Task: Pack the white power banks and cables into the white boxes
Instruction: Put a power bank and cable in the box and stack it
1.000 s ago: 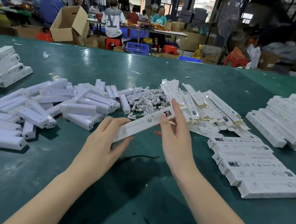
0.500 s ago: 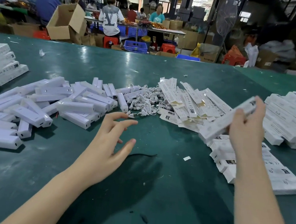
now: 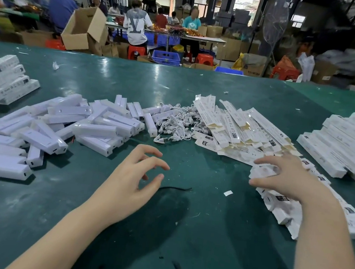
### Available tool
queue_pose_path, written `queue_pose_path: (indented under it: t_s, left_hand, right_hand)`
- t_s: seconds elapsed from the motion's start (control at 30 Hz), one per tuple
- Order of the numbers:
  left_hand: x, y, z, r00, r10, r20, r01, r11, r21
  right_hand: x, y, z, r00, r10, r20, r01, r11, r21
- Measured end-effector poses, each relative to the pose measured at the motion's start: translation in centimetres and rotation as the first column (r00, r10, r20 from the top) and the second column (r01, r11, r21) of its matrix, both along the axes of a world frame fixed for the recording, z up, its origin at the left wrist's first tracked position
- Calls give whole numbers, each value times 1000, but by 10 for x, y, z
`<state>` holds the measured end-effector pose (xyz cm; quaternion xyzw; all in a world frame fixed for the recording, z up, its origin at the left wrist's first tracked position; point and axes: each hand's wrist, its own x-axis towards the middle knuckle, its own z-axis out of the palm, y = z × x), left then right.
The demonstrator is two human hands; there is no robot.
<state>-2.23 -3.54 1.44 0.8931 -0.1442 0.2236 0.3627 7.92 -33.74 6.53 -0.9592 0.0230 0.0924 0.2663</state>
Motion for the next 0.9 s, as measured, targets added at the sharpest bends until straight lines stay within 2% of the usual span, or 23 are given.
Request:
queue_pose_path:
  t_s: [0.13, 0.27, 0.33, 0.4, 0.5, 0.6, 0.7, 0.8, 0.9]
  left_hand:
    - [-2, -1, 0, 1000, -5, -31, 5, 1000, 21]
    - [-1, 1, -1, 999, 33, -37, -32, 999, 24]
    - [-1, 1, -2, 997, 67, -37, -65, 996, 55]
    - [0, 1, -3, 994, 99, -50, -93, 991, 100]
    - [1, 3, -4, 989, 131, -74, -121, 985, 124]
    - [2, 4, -5, 980, 168, -106, -154, 980, 129]
    - [3, 6, -6, 975, 173, -138, -155, 979, 132]
    - [3, 5, -6, 974, 168, -152, -147, 979, 141]
    - [2, 6, -7, 972, 165, -165, -137, 976, 169]
  right_hand:
    - [13, -2, -11, 982, -97, 163, 111, 991, -79]
    - [13, 12, -16, 922, -142, 360, 164, 986, -32]
    - [14, 29, -19, 876, -100, 473, 121, 993, -14]
    - [19, 49, -21, 860, 6, 511, 32, 997, -66]
    - [33, 73, -23, 872, 200, 447, -96, 965, -244]
    - [52, 88, -29, 886, 339, 318, -179, 880, -440]
    - [68, 99, -35, 895, 363, 257, -179, 823, -539]
    - [84, 111, -32, 888, 358, 288, -153, 821, -550]
    - [95, 121, -29, 919, 341, 198, -168, 794, -584]
